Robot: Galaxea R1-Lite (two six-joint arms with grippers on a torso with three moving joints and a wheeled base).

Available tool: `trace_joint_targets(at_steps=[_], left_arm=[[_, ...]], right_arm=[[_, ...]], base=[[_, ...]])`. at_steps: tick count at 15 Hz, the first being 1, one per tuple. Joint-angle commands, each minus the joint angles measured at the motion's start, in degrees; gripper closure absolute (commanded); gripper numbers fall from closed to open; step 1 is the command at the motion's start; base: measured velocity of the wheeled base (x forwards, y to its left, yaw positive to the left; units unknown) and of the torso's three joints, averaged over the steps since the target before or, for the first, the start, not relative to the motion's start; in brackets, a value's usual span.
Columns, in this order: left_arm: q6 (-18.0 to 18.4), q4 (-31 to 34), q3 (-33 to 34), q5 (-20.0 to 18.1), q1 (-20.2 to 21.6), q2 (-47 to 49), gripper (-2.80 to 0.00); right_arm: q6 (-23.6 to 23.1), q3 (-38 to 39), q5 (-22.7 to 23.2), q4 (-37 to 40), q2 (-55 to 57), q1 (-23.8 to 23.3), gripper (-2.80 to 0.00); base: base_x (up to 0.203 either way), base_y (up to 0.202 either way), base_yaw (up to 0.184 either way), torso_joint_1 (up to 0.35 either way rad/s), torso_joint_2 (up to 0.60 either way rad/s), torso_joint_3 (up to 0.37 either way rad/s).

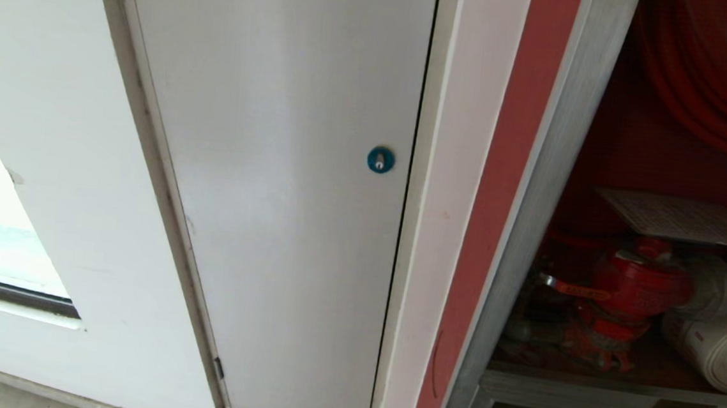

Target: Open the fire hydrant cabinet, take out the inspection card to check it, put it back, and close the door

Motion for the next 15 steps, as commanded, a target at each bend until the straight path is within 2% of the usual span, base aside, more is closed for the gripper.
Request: trace_joint_targets(at_steps=[1, 2, 6, 8, 9, 13, 15], left_arm=[[0.0, 0.0, 0.3, 0.0, 0.0, 0.0, 0.0], [0.0, 0.0, 0.3, 0.0, 0.1, 0.0, 0.0], [0.0, 0.0, 0.3, 0.0, 0.0, 0.0, 0.0], [0.0, 0.0, 0.3, 0.0, 0.0, 0.1, 0.0], [0.0, 0.0, 0.3, 0.0, 0.0, 0.0, 0.0], [0.0, 0.0, 0.3, 0.0, 0.1, 0.0, 0.0], [0.0, 0.0, 0.3, 0.0, 0.0, 0.1, 0.0]], right_arm=[[0.3, 1.1, 3.6, -0.6, 2.5, -0.9, 0.0], [0.6, 1.6, 3.8, -2.4, 3.2, -0.8, -2.8], [0.5, 3.4, 3.0, -11.0, 6.1, -0.4, -2.8], [0.7, 4.1, -0.2, -19.7, 9.6, 1.8, -2.8], [1.6, 4.2, -0.8, -21.4, 10.8, 3.1, -2.8], [3.4, 2.8, -3.0, -21.9, 12.6, 7.4, -2.8], [3.5, 2.0, -4.0, -22.5, 13.8, 7.8, -2.8]], base=[[0.0, 0.0, 0.0, 0.0, 0.0, 0.0], [0.0, 0.0, 0.0, 0.0, 0.0, 0.0], [0.0, 0.0, 0.0, 0.0, 0.0, 0.0], [0.0, 0.0, 0.0, 0.0, 0.0, 0.0], [0.0, 0.0, 0.0, 0.0, 0.0, 0.0], [0.0, 0.0, 0.0, 0.0, 0.0, 0.0], [0.0, 0.0, 0.0, 0.0, 0.0, 0.0]])
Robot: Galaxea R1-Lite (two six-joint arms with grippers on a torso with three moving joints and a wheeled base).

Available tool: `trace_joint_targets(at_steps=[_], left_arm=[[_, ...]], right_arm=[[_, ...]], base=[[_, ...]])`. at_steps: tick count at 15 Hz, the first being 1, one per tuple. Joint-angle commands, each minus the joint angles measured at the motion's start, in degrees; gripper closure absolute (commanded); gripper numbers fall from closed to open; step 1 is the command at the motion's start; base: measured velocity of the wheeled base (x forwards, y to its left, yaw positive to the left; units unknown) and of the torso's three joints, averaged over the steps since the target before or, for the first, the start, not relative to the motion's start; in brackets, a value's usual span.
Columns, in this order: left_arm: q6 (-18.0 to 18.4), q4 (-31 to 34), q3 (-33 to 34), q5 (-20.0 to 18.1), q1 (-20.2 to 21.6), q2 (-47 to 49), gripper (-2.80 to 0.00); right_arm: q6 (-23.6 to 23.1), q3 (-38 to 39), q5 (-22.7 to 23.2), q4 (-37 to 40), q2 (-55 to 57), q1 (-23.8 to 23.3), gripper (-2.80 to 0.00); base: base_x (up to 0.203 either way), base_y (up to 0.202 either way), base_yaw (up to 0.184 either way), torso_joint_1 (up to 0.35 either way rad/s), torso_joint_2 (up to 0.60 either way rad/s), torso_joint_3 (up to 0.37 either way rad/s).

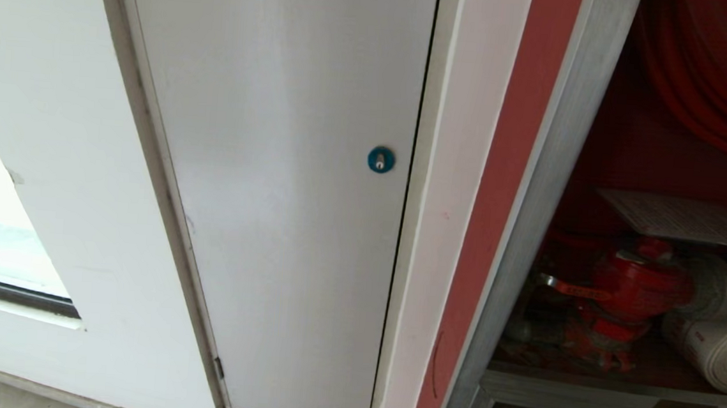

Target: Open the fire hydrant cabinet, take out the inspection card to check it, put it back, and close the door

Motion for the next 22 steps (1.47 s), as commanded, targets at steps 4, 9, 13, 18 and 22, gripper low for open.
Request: trace_joint_targets(at_steps=[4, 9, 13, 18, 22], left_arm=[[0.0, 0.0, 0.3, 0.0, 0.0, 0.1, 0.0], [0.0, 0.0, 0.3, 0.0, 0.0, 0.0, 0.0], [0.0, 0.0, 0.3, 0.0, 0.0, 0.1, 0.0], [0.0, 0.0, 0.3, 0.0, 0.0, 0.0, 0.0], [0.0, 0.0, 0.3, 0.0, 0.0, 0.1, 0.0]], right_arm=[[-0.6, -0.7, -2.3, -9.6, 5.4, 1.6, -2.8], [-0.6, -0.8, -2.6, -9.7, 5.4, 1.9, 0.0], [-0.7, -0.4, -2.7, -9.6, 4.7, 1.8, 0.0], [-0.7, 0.4, -2.8, -9.4, 2.4, 1.7, 0.0], [-0.8, 1.5, -2.8, -7.4, -2.0, 1.3, 0.0]], base=[[0.0, 0.0, 0.0, 0.0, 0.0, 0.0], [0.0, 0.0, 0.0, 0.0, 0.0, 0.0], [0.0, 0.0, 0.0, 0.0, 0.0, 0.0], [0.0, 0.0, 0.0, 0.0, 0.0, 0.0], [0.0, 0.0, 0.0, 0.0, 0.0, 0.0]])
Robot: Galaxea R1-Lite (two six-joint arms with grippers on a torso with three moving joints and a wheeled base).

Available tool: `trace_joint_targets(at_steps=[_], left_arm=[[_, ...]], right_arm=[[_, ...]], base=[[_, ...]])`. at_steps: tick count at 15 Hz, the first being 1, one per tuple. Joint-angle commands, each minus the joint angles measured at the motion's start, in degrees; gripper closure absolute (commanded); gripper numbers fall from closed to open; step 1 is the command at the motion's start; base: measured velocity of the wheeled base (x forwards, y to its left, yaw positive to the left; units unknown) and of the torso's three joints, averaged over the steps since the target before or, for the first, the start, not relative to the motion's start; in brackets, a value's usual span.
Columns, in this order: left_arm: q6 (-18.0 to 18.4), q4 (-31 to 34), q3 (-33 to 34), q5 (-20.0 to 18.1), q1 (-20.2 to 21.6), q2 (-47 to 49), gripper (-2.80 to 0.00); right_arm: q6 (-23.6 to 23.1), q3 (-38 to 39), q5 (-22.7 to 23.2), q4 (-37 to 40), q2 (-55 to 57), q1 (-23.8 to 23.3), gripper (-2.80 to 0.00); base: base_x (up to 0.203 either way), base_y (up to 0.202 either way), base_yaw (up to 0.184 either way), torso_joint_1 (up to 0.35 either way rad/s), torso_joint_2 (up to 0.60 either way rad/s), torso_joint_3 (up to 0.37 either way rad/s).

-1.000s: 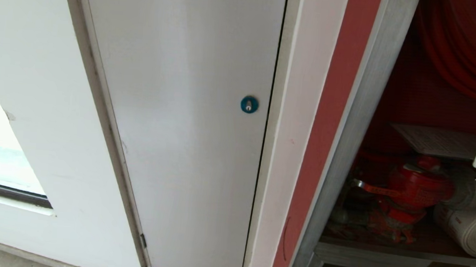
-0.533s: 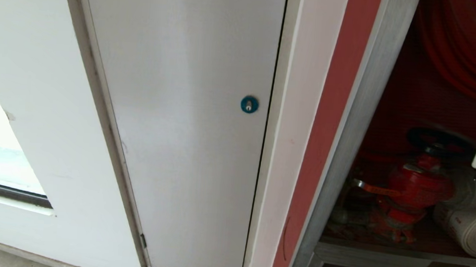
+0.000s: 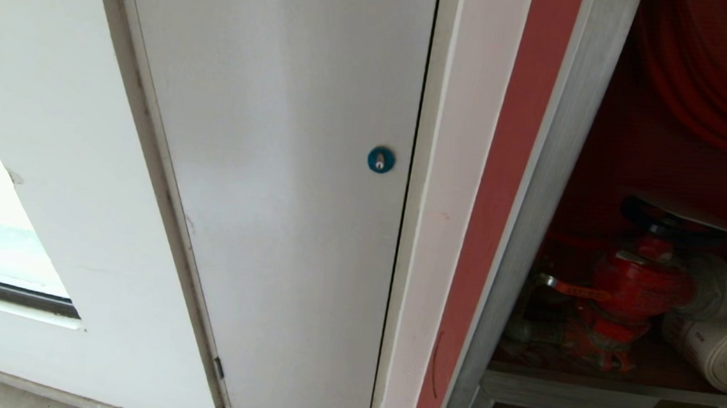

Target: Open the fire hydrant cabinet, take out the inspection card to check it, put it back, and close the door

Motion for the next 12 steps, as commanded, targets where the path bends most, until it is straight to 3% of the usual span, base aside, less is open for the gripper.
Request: trace_joint_targets(at_steps=[1, 12], left_arm=[[0.0, 0.0, 0.3, 0.0, 0.0, 0.1, 0.0], [0.0, 0.0, 0.3, 0.0, 0.0, 0.1, 0.0]], right_arm=[[-0.5, 1.1, 0.1, 1.1, -4.4, -0.4, 0.0], [-2.3, 5.8, 0.6, 19.1, -34.4, -4.4, 0.0]], base=[[0.0, 0.0, 0.0, 0.0, 0.0, 0.0], [0.0, 0.0, 0.0, 0.0, 0.0, 0.0]])
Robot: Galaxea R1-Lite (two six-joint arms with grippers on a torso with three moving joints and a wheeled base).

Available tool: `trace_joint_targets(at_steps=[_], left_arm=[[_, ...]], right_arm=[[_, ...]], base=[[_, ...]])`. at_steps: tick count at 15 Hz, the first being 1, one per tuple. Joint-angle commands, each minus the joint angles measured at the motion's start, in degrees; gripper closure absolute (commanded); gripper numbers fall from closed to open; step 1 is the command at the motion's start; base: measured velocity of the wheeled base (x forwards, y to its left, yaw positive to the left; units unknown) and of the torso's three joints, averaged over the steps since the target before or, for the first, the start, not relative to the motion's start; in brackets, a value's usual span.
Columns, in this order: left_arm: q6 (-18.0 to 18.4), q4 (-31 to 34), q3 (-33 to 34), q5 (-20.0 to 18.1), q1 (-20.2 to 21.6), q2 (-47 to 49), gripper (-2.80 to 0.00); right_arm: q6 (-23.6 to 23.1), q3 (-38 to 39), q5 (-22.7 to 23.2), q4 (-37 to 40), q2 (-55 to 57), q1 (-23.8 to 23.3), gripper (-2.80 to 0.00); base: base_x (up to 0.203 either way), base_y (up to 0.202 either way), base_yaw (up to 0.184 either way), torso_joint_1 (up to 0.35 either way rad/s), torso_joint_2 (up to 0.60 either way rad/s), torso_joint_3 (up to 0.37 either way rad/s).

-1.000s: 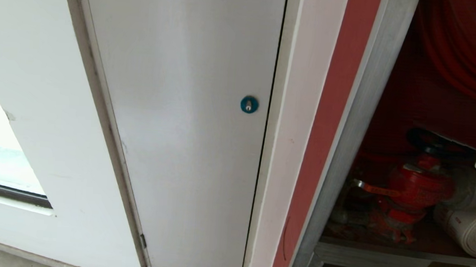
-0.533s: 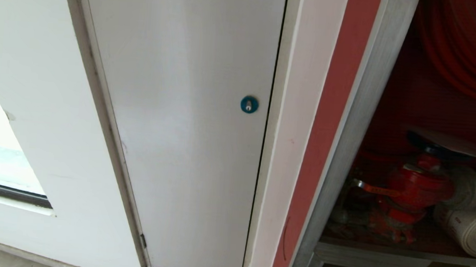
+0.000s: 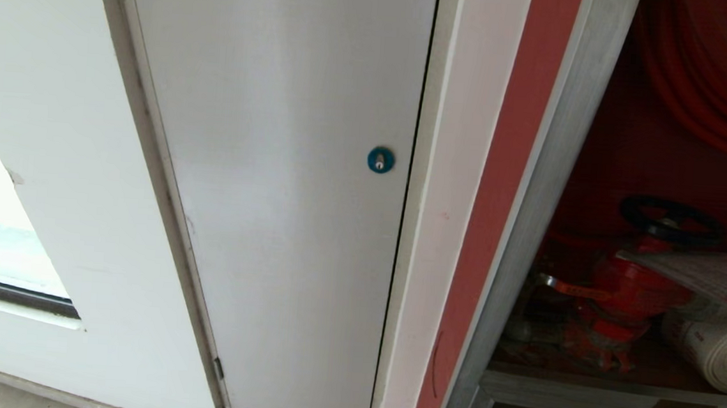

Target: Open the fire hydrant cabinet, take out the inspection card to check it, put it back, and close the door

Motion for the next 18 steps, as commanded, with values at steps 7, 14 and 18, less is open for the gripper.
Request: trace_joint_targets(at_steps=[7, 14, 18], left_arm=[[0.0, 0.0, 0.3, 0.0, 0.0, 0.1, 0.0], [0.0, 0.0, 0.3, 0.0, 0.1, 0.0, 0.0], [0.0, 0.0, 0.3, 0.0, 0.1, 0.0, 0.0]], right_arm=[[0.4, -2.0, 3.2, 22.4, -17.1, 2.1, 0.0], [13.9, -10.4, 23.2, 44.9, -3.3, 3.5, 0.0], [19.1, -21.4, 41.6, 70.1, 8.8, 10.8, 0.0]], base=[[0.0, 0.0, 0.0, 0.0, 0.0, 0.0], [0.0, 0.0, 0.0, 0.0, 0.0, 0.0], [0.0, 0.0, 0.0, 0.0, 0.0, 0.0]])
